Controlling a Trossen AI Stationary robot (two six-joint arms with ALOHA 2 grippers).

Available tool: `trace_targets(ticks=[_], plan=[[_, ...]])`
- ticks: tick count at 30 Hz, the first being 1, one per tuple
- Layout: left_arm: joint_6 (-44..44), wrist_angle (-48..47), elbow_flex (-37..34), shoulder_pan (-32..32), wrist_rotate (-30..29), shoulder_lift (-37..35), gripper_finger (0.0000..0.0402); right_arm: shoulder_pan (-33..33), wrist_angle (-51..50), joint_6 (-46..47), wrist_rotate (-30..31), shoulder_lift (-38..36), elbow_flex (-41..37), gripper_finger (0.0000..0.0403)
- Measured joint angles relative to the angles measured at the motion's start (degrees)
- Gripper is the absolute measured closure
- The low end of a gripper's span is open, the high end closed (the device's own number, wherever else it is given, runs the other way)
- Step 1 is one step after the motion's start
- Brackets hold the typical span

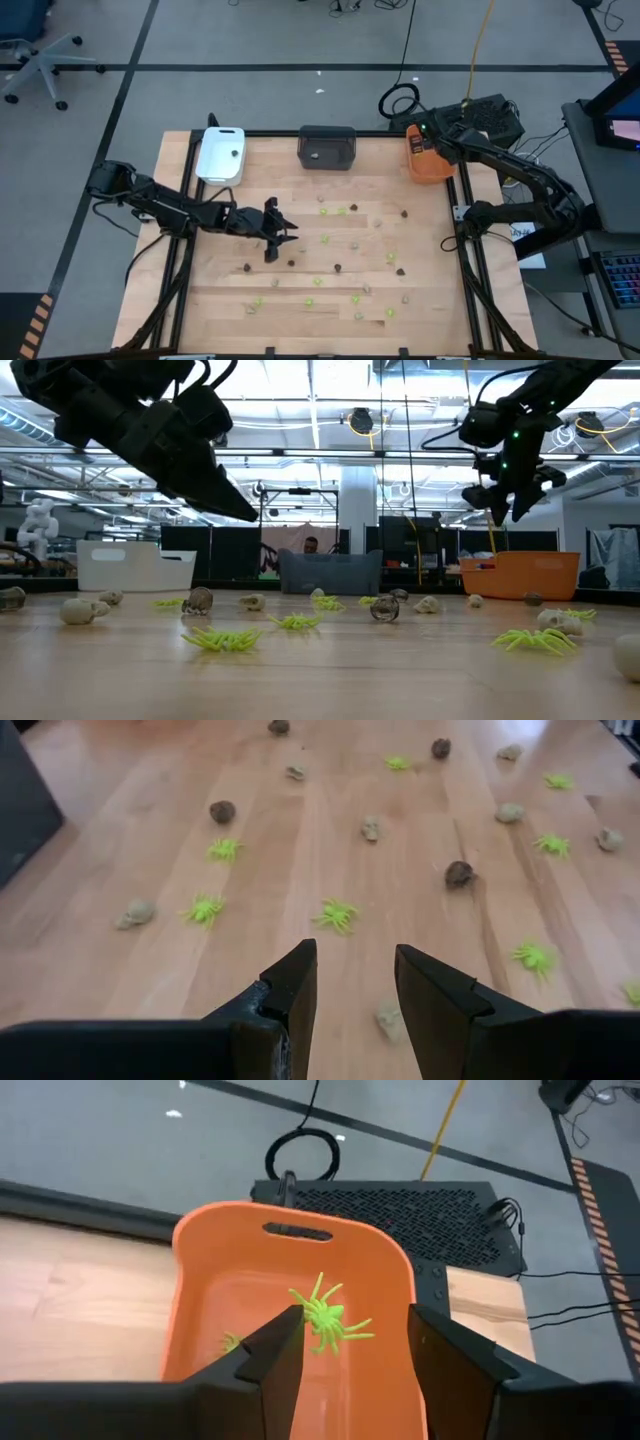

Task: Sort Halloween decoration
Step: Put the green toy spider into the orange bin

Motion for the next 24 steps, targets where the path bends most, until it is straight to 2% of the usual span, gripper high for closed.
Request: trace_targets(ticks=[7,24], plan=[[0.4,0.0,0.0,-0.9,0.0,0.0,0.0268,0.0,-2.6,-1.1,-2.5,0.0,0.3,0.0238],[1.1,0.1,0.0,-0.9,-0.7,0.0,0.0268,0.0,-2.5,-1.1,-2.7,0.1,0.3,0.0238]])
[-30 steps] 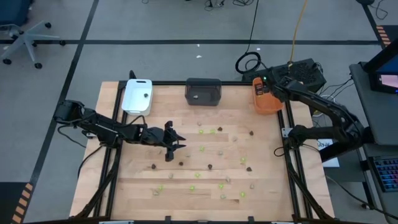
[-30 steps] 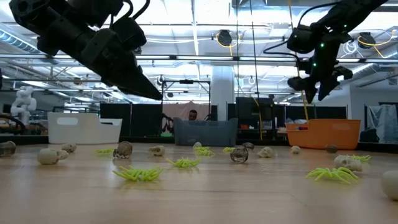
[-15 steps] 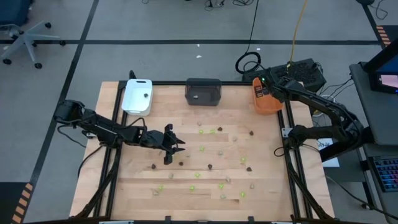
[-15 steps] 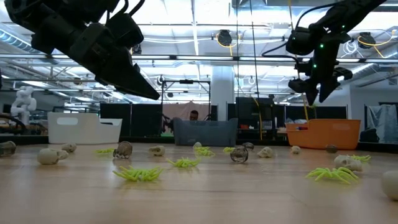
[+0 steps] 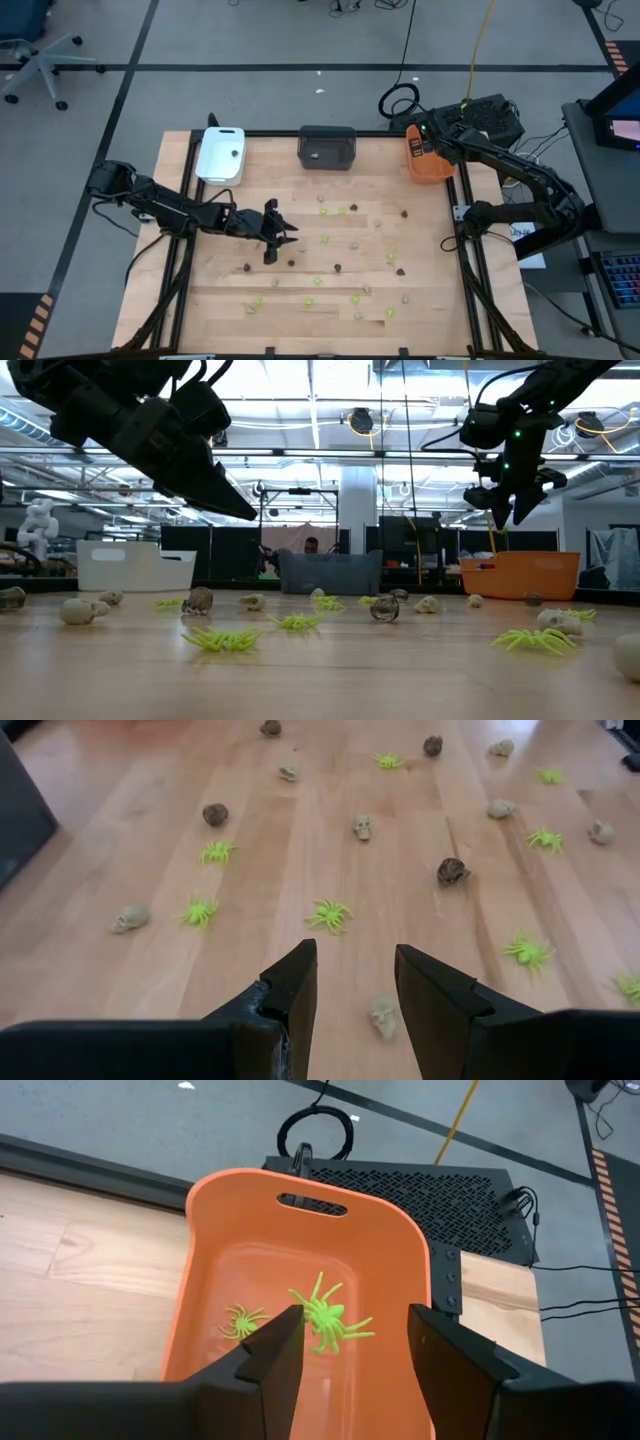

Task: Sort Halloween decoration
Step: Put the green toy spider into the orange bin

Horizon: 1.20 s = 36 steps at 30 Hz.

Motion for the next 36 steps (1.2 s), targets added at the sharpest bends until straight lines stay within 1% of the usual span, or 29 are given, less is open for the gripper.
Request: trace_targets(ticks=[5,9,13,16,20,24,31,36], plan=[[3.1,2.3,0.0,0.0,-2.2,0.0,0.0268,0.0,-1.3,1.3,0.0,0.0,0.0,0.0238],[7.5,9.2,0.0,0.5,-4.7,0.0,0.0268,0.0,-2.1,2.6,0.0,0.0,0.0,0.0238],[10.9,16.8,0.0,2.3,-5.5,0.0,0.0268,0.7,-3.5,2.7,0.0,0.0,0.0,0.0239],[11.8,17.3,1.2,4.1,-5.5,0.0,0.0268,1.4,-5.8,3.2,0.8,0.0,-0.1,0.0239],[12.2,17.4,2.4,6.3,-5.5,0.3,0.0268,1.9,-4.1,2.3,3.5,0.0,-1.4,0.0242],[11.8,17.5,2.7,7.7,-5.5,0.7,0.0268,1.9,-1.5,1.0,3.2,0.0,-3.4,0.0267],[10.8,17.8,2.8,8.3,-5.5,2.2,0.0268,1.9,1.2,0.4,3.2,0.0,-4.8,0.0336],[10.7,18.1,2.8,8.3,-5.5,2.7,0.0268,1.9,1.3,0.2,3.2,0.0,-4.8,0.0362]])
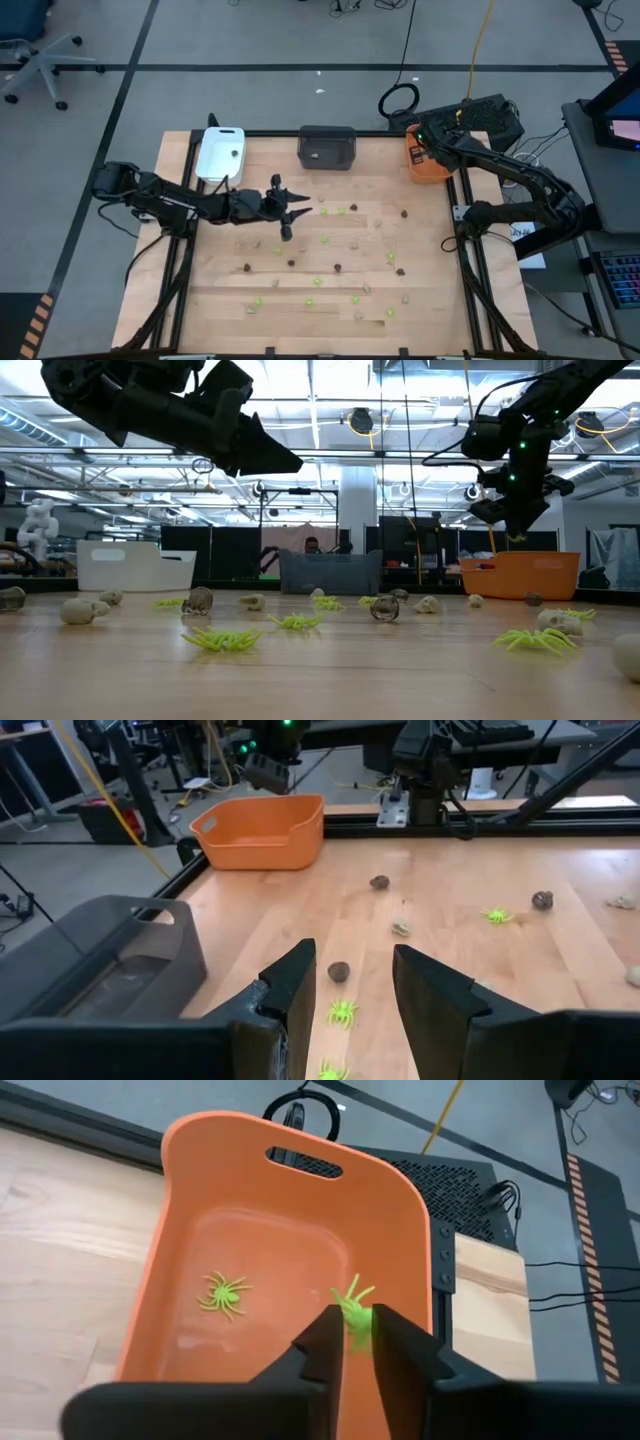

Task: Sort Halloween decoration
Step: Put the green toy spider into the orange bin

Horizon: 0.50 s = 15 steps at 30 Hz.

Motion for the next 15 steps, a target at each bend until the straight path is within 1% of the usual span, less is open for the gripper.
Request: trace_targets(ticks=[3,6,8,11,15], plan=[[0.0,0.0,0.0,0.0,0.0,0.0,0.0268,0.0,-0.4,-1.1,-0.3,0.5,0.0,0.0378],[0.0,0.0,0.0,0.0,0.0,0.0,0.0268,0.0,-0.9,-0.1,-1.1,1.5,0.0,0.0398],[-0.1,-0.2,0.0,0.0,0.0,0.0,0.0268,0.0,-0.1,1.0,-1.8,2.4,0.0,0.0397],[-0.4,-0.9,0.0,0.0,0.0,0.0,0.0268,0.0,0.7,1.6,-1.6,3.5,0.0,0.0370],[-1.3,-1.1,0.0,0.0,0.0,0.0,0.0268,0.0,3.1,1.2,0.5,4.5,0.0,0.0314]])
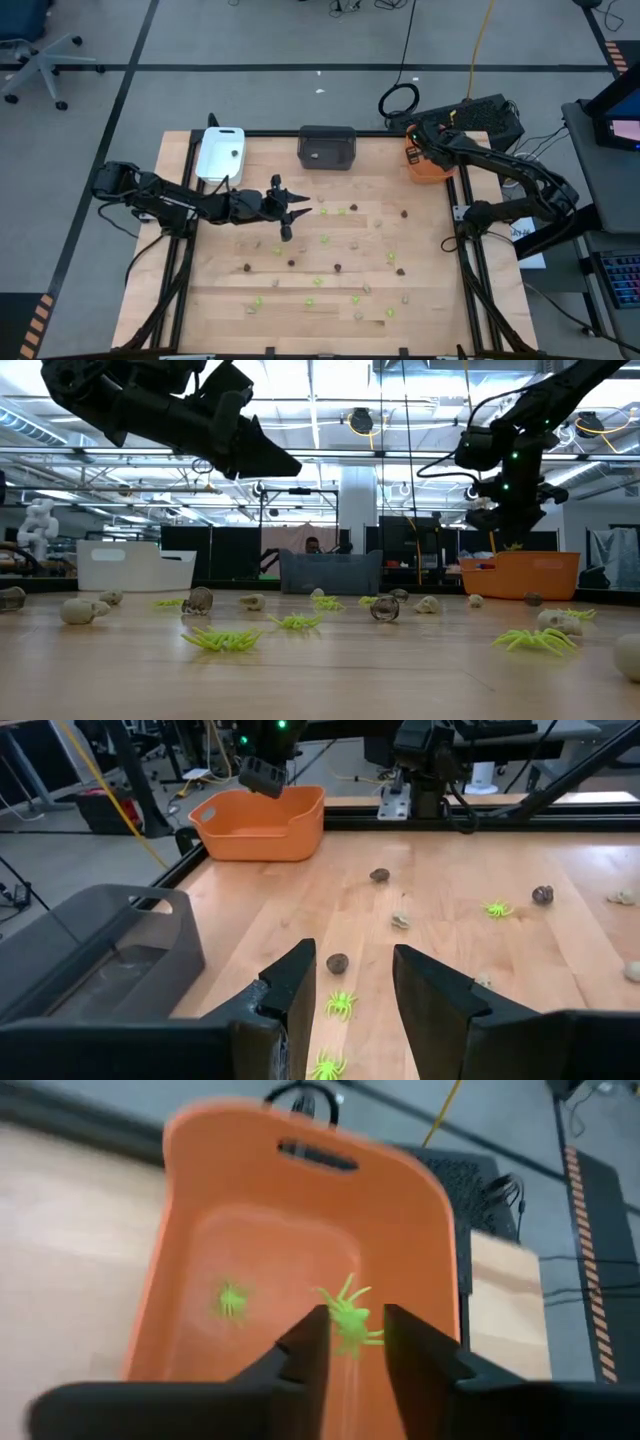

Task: Sort Halloween decoration
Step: Put the green toy spider into the orange bin

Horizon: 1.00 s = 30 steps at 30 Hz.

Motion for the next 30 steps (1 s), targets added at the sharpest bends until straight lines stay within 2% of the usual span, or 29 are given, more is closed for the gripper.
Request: trace_targets(ticks=[5,8,11,17,20,24,30], plan=[[-0.1,-0.3,0.0,0.0,0.9,0.0,0.0268,0.0,2.7,-3.0,1.9,0.0,0.0,0.0248],[-0.1,-0.4,0.0,0.0,1.4,0.0,0.0268,0.0,1.5,-3.0,1.7,0.0,0.0,0.0243],[-0.1,-1.7,0.0,0.0,1.4,0.0,0.0268,0.0,0.5,-3.0,-0.7,0.1,0.0,0.0277],[-0.1,-2.1,0.0,0.0,1.4,0.0,0.0268,0.0,0.5,-2.3,-5.3,0.1,0.0,0.0383],[-0.1,-2.1,0.0,0.0,1.4,0.0,0.0268,0.0,2.1,-1.7,-4.0,0.1,0.0,0.0397],[-0.1,-2.1,0.0,0.0,1.4,0.0,0.0268,0.0,4.3,-1.6,0.0,0.0,0.0,0.0363],[-0.1,-2.1,0.0,0.0,1.4,0.0,0.0268,0.0,5.7,-1.5,0.9,0.0,0.0,0.0274]])
